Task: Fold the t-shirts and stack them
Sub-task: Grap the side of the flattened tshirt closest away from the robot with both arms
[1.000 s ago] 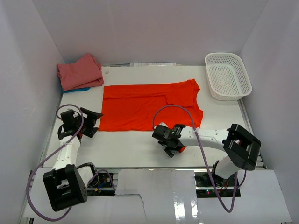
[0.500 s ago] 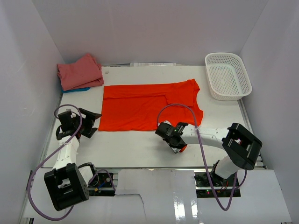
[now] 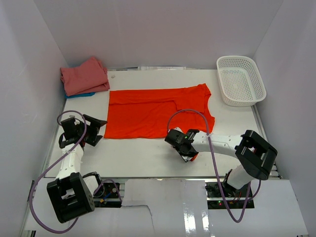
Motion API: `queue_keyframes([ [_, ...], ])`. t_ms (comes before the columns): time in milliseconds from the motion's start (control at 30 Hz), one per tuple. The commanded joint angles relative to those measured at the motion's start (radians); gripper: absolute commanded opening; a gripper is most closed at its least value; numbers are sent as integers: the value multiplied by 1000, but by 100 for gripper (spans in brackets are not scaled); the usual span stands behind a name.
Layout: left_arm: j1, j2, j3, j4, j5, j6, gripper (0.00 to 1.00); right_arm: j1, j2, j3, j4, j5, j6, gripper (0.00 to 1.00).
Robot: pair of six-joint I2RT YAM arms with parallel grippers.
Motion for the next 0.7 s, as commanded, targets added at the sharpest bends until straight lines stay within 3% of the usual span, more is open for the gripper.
queue_keyframes([
  [0, 6, -17, -4, 6, 12, 17, 98, 0, 8, -16, -50, -20, 38, 36],
  [133, 8, -11, -20, 15, 7, 14, 98, 0, 8, -16, -53, -28, 35, 16],
  [500, 6, 15, -67, 59, -43, 11, 95, 0, -6, -6, -53, -36, 23, 11],
  [667, 6, -13, -106, 44, -141, -16, 97, 0, -6, 2, -48, -37, 17, 11],
])
